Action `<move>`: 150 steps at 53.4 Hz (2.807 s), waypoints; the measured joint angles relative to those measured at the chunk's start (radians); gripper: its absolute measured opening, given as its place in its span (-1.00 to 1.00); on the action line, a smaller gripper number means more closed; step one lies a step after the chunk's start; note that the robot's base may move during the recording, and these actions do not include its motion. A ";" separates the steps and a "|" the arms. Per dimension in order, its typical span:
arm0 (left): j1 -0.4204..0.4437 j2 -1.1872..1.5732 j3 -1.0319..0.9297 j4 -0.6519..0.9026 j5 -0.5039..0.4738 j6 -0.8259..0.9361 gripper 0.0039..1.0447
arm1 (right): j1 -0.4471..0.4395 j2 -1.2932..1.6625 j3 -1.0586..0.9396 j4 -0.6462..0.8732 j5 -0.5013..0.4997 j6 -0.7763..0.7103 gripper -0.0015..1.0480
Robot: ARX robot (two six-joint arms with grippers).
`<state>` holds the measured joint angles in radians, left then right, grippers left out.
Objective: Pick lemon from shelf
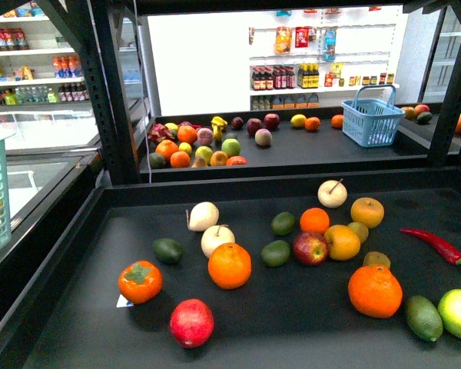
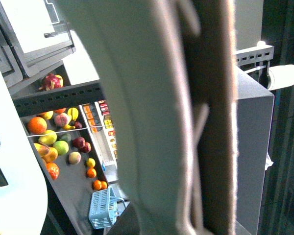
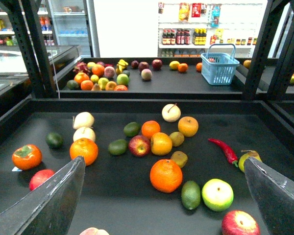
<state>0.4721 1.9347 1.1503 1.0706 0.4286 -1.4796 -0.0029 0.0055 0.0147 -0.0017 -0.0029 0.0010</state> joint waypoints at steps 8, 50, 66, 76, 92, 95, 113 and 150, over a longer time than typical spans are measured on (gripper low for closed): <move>0.034 0.038 0.020 0.043 0.032 -0.031 -0.89 | 0.000 0.000 0.000 0.000 0.000 0.000 0.86; 0.108 0.250 0.079 0.293 0.072 -0.130 -0.71 | 0.000 0.000 0.000 0.000 0.000 0.000 0.86; 0.141 0.221 0.044 0.224 0.081 -0.091 0.50 | 0.000 0.000 0.000 0.000 0.000 0.000 0.86; 0.145 0.105 0.016 0.115 0.100 -0.030 0.84 | 0.000 0.000 0.000 0.000 0.000 0.000 0.86; 0.108 -0.179 -0.064 -0.388 0.129 0.246 0.85 | 0.000 0.000 0.000 0.000 0.000 0.000 0.86; 0.107 -0.222 -0.071 -0.469 0.130 0.300 0.85 | 0.000 0.000 0.000 0.000 0.000 0.000 0.86; 0.135 -0.277 -0.074 -0.628 0.070 0.488 0.85 | 0.000 0.000 0.000 0.000 0.000 0.000 0.86; 0.063 -0.706 -0.154 -1.092 -0.182 1.043 0.85 | 0.000 0.000 0.000 0.000 0.000 0.000 0.86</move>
<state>0.5354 1.2285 0.9958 -0.0216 0.2470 -0.4362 -0.0025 0.0055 0.0147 -0.0017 -0.0029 0.0010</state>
